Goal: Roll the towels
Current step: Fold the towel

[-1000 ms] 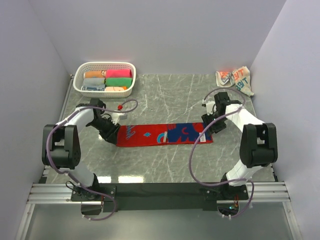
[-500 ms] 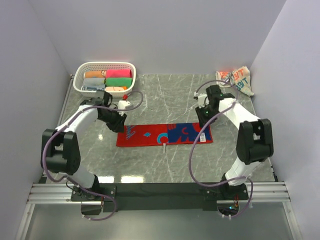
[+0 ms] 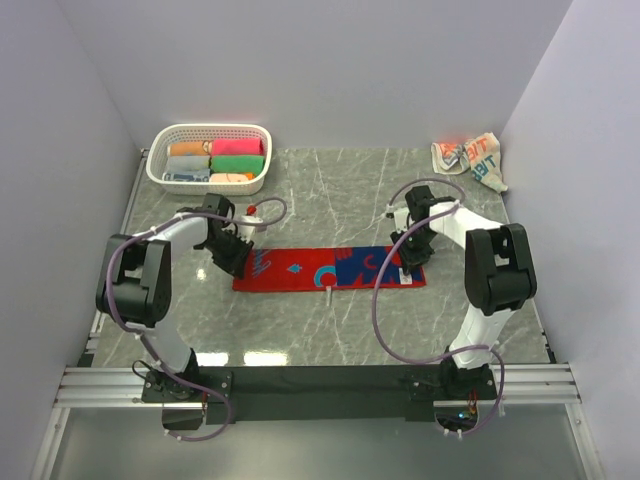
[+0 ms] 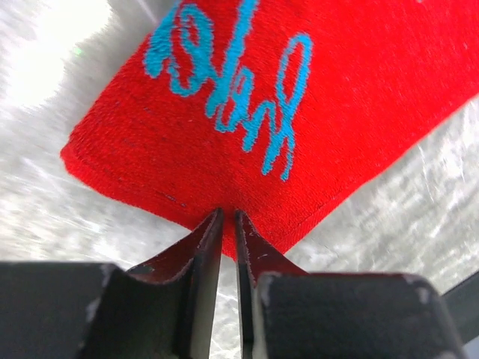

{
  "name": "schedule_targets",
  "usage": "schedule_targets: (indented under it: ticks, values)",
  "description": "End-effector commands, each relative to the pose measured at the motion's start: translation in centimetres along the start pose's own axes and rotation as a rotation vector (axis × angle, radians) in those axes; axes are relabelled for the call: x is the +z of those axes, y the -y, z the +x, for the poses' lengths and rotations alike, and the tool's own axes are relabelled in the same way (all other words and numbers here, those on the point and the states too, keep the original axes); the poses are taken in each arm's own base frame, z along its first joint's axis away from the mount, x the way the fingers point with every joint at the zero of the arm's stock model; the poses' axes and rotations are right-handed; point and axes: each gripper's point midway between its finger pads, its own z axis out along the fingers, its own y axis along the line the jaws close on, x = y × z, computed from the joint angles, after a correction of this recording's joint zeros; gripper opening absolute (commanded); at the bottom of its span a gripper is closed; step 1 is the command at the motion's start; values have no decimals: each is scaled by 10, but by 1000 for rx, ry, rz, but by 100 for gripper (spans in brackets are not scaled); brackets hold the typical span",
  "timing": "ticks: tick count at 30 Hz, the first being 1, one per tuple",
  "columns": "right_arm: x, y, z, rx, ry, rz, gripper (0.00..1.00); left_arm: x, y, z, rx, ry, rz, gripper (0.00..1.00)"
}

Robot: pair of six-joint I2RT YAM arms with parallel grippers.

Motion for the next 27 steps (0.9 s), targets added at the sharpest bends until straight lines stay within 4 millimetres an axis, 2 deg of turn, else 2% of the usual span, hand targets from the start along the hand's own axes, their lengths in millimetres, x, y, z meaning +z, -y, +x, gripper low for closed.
schedule_targets:
  ticks: [1, 4, 5, 8, 9, 12, 13, 18, 22, 27]
  values:
    - [-4, 5, 0, -9, -23, 11, 29, 8, -32, -6, 5, -19, -121, 20]
    - [-29, 4, -20, 5, 58, -29, 29, -10, -29, -24, 35, 59, -111, 19]
    - [-42, 5, -36, 23, 115, -38, 29, -21, -22, -34, 61, 108, -90, 20]
    - [-63, 15, -63, 68, 207, -27, 27, -41, -10, -55, 87, 187, -54, 22]
    - [-65, 18, -69, 73, 221, -20, 26, -47, -9, -64, 92, 213, -57, 22]
    - [-57, 21, -78, 89, 209, -30, 22, -49, -10, -80, 78, 244, -51, 23]
    - [-47, 23, -77, 99, 183, -31, 21, -47, -11, -83, 71, 247, -52, 23]
    - [-20, 36, -76, 117, 134, 12, 17, -29, -26, -97, -8, 252, -62, 22]
    - [2, 51, -71, 112, 95, 69, 16, -7, -41, -91, -69, 216, -92, 20]
    - [12, 74, -80, 118, 112, 170, 13, 9, -55, -81, -135, 174, -131, 19]
